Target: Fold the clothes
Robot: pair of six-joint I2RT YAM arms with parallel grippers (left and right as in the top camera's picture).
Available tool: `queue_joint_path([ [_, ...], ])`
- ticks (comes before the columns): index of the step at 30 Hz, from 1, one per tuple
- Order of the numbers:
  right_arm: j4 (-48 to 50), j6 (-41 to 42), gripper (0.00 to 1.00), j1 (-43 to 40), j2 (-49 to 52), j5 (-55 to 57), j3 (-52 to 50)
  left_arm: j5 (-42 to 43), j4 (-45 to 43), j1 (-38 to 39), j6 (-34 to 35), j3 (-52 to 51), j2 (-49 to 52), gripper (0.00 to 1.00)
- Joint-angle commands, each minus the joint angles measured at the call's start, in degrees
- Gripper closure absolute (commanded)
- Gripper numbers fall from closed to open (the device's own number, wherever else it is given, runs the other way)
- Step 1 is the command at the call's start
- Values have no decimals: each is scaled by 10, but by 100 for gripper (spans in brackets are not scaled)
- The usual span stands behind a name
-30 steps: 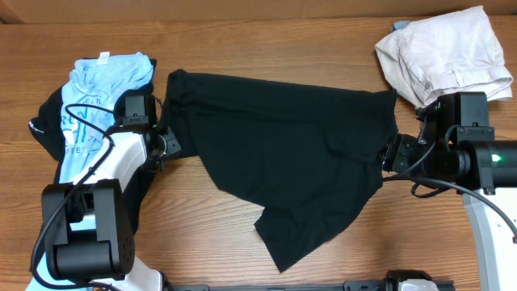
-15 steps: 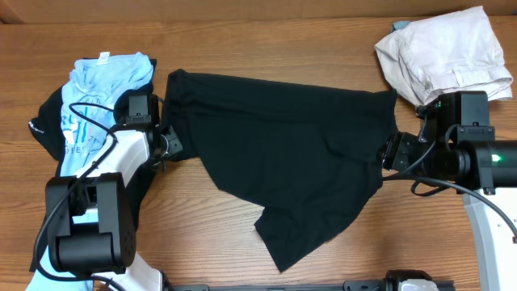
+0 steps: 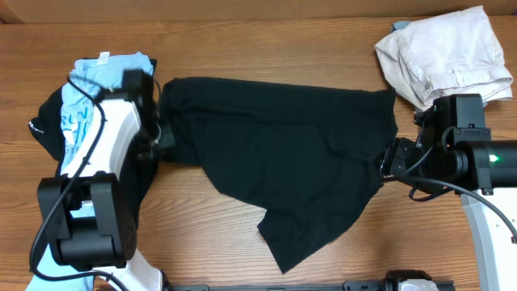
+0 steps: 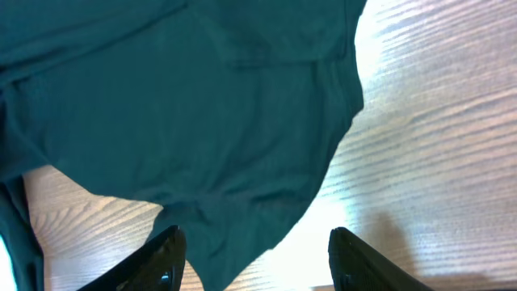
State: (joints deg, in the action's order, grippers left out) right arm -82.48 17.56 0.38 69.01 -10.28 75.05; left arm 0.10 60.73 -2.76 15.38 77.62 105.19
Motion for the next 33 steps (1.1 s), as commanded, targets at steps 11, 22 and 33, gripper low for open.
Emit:
queue_joint_path([
  [11,43,27,39,4,19,-7,-125,-35,213,-6,-82,184,0,96],
  [22,97,57,44,40,52,-81,-229,-61,207,-7,-90,189,0,96],
  [33,193,237,37,168,70,-55,-316,-61,179,-7,-89,189,0,96],
])
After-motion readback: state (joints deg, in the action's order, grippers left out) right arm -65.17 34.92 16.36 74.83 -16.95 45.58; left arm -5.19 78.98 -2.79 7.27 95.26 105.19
